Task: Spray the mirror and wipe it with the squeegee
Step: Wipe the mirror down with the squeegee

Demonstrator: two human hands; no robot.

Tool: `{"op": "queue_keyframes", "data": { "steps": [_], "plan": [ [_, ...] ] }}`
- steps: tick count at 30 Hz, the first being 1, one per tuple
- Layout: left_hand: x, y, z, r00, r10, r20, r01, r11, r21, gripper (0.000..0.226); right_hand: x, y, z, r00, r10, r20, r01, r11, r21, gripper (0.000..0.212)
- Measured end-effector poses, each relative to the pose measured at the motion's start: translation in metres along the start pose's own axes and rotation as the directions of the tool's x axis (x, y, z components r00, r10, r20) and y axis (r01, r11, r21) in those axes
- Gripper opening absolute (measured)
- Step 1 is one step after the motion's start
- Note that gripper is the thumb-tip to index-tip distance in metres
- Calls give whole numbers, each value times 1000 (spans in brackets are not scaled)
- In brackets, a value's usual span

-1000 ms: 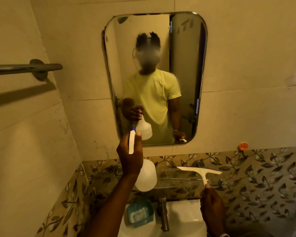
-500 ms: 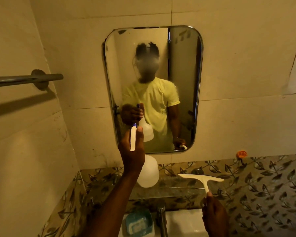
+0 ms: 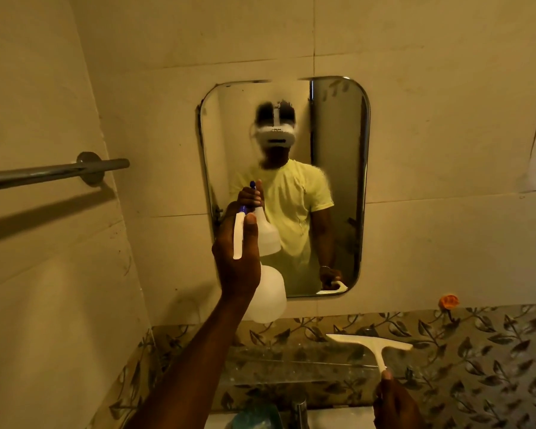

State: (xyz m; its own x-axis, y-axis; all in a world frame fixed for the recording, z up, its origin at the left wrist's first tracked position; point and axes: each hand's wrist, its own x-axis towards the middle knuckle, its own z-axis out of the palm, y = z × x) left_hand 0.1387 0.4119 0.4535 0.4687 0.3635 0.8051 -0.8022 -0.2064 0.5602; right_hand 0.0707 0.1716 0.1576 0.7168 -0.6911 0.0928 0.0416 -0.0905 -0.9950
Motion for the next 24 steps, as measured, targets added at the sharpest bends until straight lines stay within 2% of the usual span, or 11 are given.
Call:
{"op": "queue_keyframes", "data": {
  "steps": [3,6,11,15,19,22,24],
  "plan": [
    [8,7,3,1000,9,-2,-9,1000,5,88,6,2,0,999,-9,-32,9,1000,13,60],
    [18,12,4,1000,18,-10,-18,1000,1,88,11,-4,-2,996,86,-13,-84,991,104,50],
    [39,23,6,997,60,-41,-57,995,86,82,3,-33,-3,997,-42,-58,45,997,66,56],
    [39,20,3,1000,16,-24,-14,997,70,80,-11,-79,-8,996,-85,-4,85,991,101,56],
    [32,13,-4,1000,-11,-7,11,999,49,72,-11,-154,-15,968,-250,38,240,957,165,44],
    [28,12,-8,999,-32,9,32,998,61,77,-1,-231,-13,891,-447,82,423,882,207,31],
    [28,12,-8,999,-39,22,38,996,77,72,10,-283,-7,830,-553,79,528,823,209,28]
  ]
}}
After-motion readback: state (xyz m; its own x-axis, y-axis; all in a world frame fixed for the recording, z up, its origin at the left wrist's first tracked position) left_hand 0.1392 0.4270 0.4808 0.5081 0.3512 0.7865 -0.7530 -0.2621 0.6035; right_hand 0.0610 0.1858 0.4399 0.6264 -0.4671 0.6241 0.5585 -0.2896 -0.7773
